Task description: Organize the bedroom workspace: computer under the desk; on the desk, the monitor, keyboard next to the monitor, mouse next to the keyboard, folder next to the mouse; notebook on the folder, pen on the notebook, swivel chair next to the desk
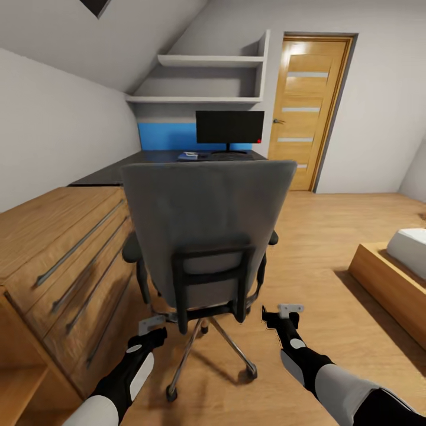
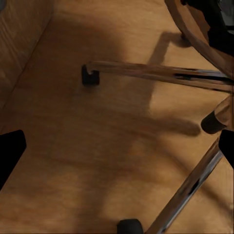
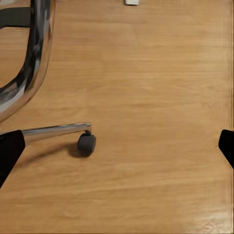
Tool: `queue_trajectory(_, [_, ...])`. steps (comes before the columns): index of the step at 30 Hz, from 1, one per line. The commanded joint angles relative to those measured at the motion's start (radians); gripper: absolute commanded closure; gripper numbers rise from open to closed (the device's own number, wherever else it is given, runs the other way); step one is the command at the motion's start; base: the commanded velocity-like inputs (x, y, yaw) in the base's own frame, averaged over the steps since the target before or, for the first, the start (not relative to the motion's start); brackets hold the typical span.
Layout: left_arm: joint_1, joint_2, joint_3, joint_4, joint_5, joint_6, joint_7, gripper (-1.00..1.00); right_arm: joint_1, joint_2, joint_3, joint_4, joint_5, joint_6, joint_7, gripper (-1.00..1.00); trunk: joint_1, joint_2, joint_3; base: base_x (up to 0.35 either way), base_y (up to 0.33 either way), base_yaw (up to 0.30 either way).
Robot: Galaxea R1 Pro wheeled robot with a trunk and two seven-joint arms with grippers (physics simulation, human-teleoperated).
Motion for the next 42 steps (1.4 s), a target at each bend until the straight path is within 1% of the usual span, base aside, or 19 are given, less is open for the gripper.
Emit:
queue_trajectory(1, [0.0,0.0,-0.004,-0.004,0.005,0.005,0.002,-1.0,0.0,-0.001,0.009,-0.001,-0.005,-0.001,-0.006,-1.0,0.0,0.0,0.001,0.263,-0.175,-0.152])
queue_trajectory(7, [0.0,0.001,-0.003,-0.004,0.004,0.005,0.002,-1.0,0.0,-0.001,0.009,-0.001,-0.004,-0.001,-0.006,-1.0,0.0,0.0,0.005,0.28,-0.141,-0.071])
queue_trajectory(21, [0.0,0.007,-0.003,-0.004,0.007,0.005,0.004,-1.0,0.0,-0.001,0.009,0.0,-0.004,-0.001,-0.007,-1.0,0.0,0.0,0.005,0.316,-0.017,-0.001])
queue_trajectory(29, [0.0,0.007,-0.004,0.021,0.003,0.005,0.007,-1.0,0.0,-0.001,0.009,-0.001,-0.004,-0.001,-0.007,-1.0,0.0,0.0,0.005,0.317,-0.134,0.0])
queue_trajectory(42, [0.0,0.007,-0.004,0.027,0.003,0.005,0.008,-1.0,0.001,-0.001,0.009,0.003,-0.003,-0.001,-0.006,-1.0,0.0,0.0,0.005,0.316,-0.155,0.0])
